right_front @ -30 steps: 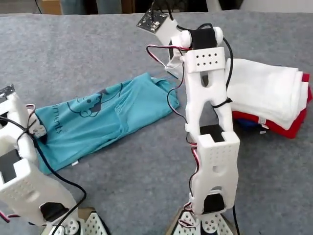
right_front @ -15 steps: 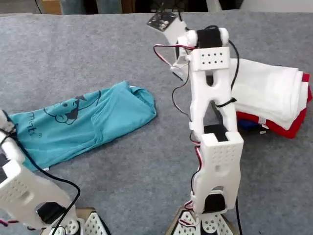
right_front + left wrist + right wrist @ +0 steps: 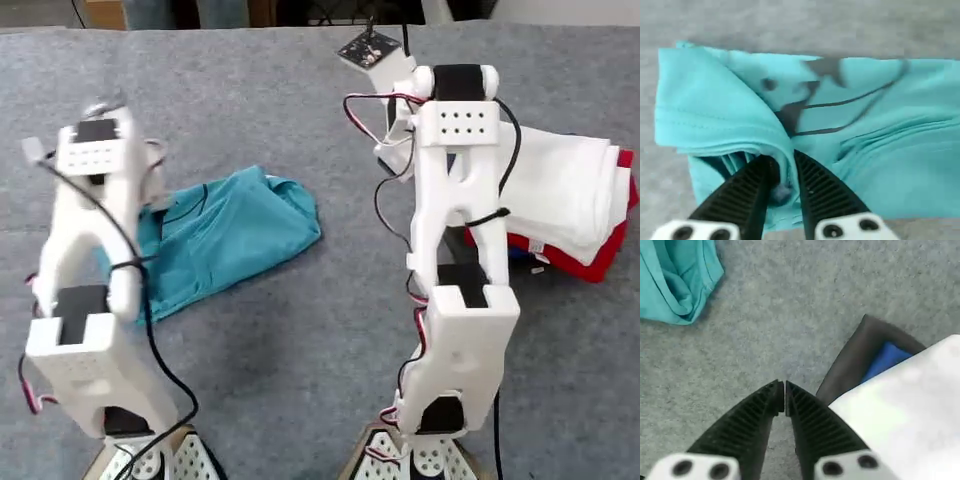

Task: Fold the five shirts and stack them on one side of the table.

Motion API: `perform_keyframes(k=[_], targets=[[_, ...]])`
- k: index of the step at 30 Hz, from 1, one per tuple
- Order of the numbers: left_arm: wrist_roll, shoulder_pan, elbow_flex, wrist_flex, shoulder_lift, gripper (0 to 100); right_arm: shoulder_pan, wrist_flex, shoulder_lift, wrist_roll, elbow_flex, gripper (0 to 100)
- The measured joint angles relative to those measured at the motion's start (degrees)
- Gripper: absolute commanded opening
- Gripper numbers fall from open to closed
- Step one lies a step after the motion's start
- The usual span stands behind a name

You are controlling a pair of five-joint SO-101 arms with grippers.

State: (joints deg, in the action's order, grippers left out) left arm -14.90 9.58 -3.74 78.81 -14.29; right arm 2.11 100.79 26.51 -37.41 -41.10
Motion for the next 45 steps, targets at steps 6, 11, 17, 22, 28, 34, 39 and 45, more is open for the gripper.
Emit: perform_keyframes(k=[6, 11, 17, 22, 28, 34, 39, 45], targets=[[-5.36, -9.85, 0.00, -7.38, 0.00, 3, 0.00, 0.00, 0.00, 2.46, 0.18, 1.5], [-6.68, -16.79, 0.00, -10.99, 0.00, 3, -0.62, 0.00, 0.00, 3.60, 0.18, 1.5], [-9.76, -21.36, 0.00, -16.35, -1.14, 3, -0.88, 0.00, 0.00, 7.12, 0.18, 1.5], [-10.37, -23.82, -2.37, -17.32, -6.15, 3, -0.97, 0.00, 0.00, 7.74, 0.18, 1.5], [-13.01, -24.44, -10.73, -14.07, -11.60, 3, -0.97, 0.00, 0.00, 7.74, 0.18, 1.5], [-13.45, -24.62, -20.31, -8.09, -15.65, 9, -0.97, 0.00, 0.00, 7.74, 0.18, 1.5], [-13.45, -24.62, -24.35, -3.08, -16.88, 29, -0.97, 0.00, 0.00, 7.74, 0.18, 1.5], [-13.45, -24.53, -32.88, 6.33, -16.88, 30, -0.97, -0.88, 0.00, 7.74, 0.18, 1.5]])
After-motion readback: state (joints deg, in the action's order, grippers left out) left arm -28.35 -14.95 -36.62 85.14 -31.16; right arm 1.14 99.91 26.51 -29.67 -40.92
